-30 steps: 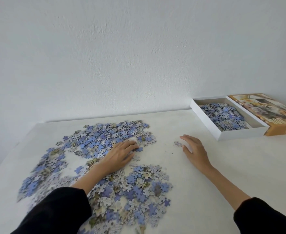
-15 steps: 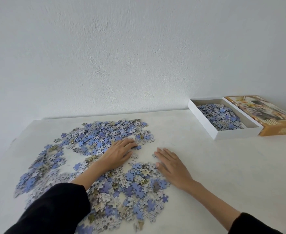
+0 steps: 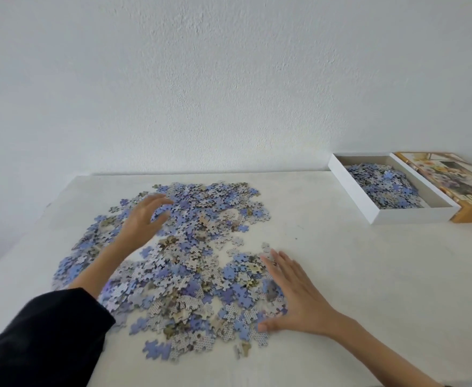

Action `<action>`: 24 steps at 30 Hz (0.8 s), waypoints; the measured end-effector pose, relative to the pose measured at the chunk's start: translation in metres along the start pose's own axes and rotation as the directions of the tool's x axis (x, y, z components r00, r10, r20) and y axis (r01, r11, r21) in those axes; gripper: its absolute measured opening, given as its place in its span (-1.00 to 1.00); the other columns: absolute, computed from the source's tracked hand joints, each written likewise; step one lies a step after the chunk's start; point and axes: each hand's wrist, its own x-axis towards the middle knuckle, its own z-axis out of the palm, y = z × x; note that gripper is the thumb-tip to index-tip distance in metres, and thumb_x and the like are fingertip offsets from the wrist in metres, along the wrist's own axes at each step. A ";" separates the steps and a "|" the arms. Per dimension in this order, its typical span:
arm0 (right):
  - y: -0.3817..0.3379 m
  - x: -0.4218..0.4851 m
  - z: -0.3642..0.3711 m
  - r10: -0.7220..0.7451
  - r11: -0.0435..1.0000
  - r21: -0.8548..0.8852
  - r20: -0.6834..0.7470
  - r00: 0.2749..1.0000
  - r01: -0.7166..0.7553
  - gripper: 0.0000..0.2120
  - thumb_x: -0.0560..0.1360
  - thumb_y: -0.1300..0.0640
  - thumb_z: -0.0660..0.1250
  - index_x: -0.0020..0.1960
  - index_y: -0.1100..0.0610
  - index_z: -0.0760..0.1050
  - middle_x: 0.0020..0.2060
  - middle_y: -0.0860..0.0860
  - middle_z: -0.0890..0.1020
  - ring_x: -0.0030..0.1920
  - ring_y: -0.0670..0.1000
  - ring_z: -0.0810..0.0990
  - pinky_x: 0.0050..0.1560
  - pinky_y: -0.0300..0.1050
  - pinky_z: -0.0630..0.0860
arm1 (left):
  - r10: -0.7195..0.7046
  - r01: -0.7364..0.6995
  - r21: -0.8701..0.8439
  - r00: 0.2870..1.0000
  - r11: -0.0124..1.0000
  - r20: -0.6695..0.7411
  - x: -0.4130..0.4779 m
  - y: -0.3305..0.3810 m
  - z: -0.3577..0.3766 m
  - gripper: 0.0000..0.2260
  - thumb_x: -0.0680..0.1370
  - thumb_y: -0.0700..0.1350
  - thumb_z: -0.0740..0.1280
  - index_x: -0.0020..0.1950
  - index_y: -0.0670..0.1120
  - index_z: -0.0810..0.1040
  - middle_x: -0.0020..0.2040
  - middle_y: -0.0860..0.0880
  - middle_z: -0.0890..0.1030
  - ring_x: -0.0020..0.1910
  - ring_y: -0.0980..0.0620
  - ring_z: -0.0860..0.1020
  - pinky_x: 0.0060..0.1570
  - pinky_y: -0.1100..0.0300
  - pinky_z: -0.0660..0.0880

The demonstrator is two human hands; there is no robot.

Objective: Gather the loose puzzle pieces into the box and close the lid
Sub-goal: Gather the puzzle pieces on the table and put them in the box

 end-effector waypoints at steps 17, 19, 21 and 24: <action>-0.038 0.052 0.007 0.129 0.988 0.110 -0.158 0.979 -0.113 -0.08 0.14 -0.64 -0.21 0.39 -0.27 -0.29 0.44 -0.11 -0.29 0.45 -0.07 -0.28 0.39 0.05 -0.30 | -0.153 0.163 -0.005 0.934 0.987 0.322 -0.065 -0.024 -0.036 0.03 0.16 0.64 -0.05 0.49 0.09 0.13 0.52 0.00 0.04 0.48 -0.06 0.08 0.42 -0.23 0.09; -0.046 0.055 0.007 0.101 0.988 0.128 -0.115 0.988 -0.086 -0.01 0.03 -0.68 -0.15 0.34 -0.34 -0.38 0.39 -0.10 -0.38 0.40 -0.05 -0.36 0.36 0.15 -0.32 | -0.070 0.047 0.061 0.890 0.997 0.451 -0.073 -0.020 -0.036 0.08 0.08 0.66 0.01 0.51 0.17 -0.02 0.53 0.05 -0.09 0.51 -0.04 -0.06 0.41 -0.29 -0.04; -0.055 0.061 0.007 0.062 0.996 0.059 -0.028 0.998 -0.061 0.08 -0.02 -0.68 -0.07 0.32 -0.31 -0.49 0.37 -0.04 -0.47 0.39 0.03 -0.42 0.34 0.17 -0.34 | -0.042 -0.016 0.105 0.846 0.994 0.531 -0.081 -0.014 -0.029 0.12 0.02 0.67 0.04 0.49 0.24 -0.16 0.53 0.06 -0.17 0.50 -0.05 -0.15 0.37 -0.29 -0.24; -0.063 0.073 0.007 0.039 0.999 -0.030 0.043 0.998 -0.037 0.13 0.01 -0.61 0.06 0.31 -0.28 -0.54 0.36 0.02 -0.51 0.41 0.11 -0.43 0.34 0.18 -0.32 | -0.003 -0.095 0.160 0.853 0.983 0.522 -0.086 -0.006 -0.015 0.13 -0.01 0.68 0.00 0.46 0.27 -0.26 0.53 0.02 -0.20 0.50 -0.06 -0.22 0.30 -0.24 -0.40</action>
